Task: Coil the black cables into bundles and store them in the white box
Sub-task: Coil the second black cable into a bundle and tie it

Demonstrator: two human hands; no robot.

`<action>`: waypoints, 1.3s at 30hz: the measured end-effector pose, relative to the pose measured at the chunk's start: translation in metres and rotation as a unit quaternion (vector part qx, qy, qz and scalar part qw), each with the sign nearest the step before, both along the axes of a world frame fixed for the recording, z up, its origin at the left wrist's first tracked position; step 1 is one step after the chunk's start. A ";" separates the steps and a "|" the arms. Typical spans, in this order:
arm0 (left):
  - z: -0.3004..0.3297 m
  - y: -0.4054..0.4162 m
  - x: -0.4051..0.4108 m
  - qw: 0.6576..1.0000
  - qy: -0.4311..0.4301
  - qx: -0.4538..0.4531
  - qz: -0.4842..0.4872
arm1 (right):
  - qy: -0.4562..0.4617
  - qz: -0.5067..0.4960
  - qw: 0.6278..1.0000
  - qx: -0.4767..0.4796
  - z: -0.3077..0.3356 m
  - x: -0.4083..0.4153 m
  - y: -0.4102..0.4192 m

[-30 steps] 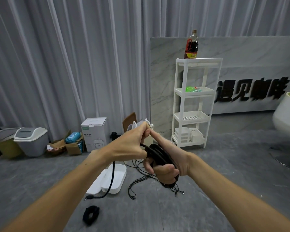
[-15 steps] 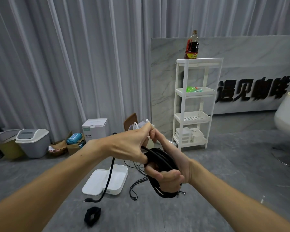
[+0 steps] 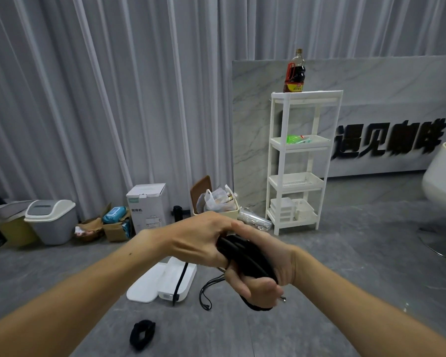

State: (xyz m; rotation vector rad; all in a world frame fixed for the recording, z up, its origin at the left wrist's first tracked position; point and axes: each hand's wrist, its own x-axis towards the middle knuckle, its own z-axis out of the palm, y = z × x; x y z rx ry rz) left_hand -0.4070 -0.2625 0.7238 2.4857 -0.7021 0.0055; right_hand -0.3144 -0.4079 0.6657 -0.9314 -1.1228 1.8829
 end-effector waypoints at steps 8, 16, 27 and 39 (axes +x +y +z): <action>-0.025 0.008 -0.008 0.984 -0.112 -0.076 0.119 | -0.130 -0.151 0.980 0.018 0.028 0.009 -0.016; -0.039 0.025 -0.004 0.918 -0.124 -0.225 0.302 | -0.166 -0.469 0.853 0.161 0.019 0.002 -0.016; -0.042 0.008 0.000 0.863 0.007 -0.384 0.328 | -0.102 -0.690 0.696 0.171 0.019 -0.020 0.009; -0.043 0.012 -0.006 0.916 -0.045 -0.282 0.281 | -0.152 -0.596 0.781 0.112 0.019 -0.019 -0.009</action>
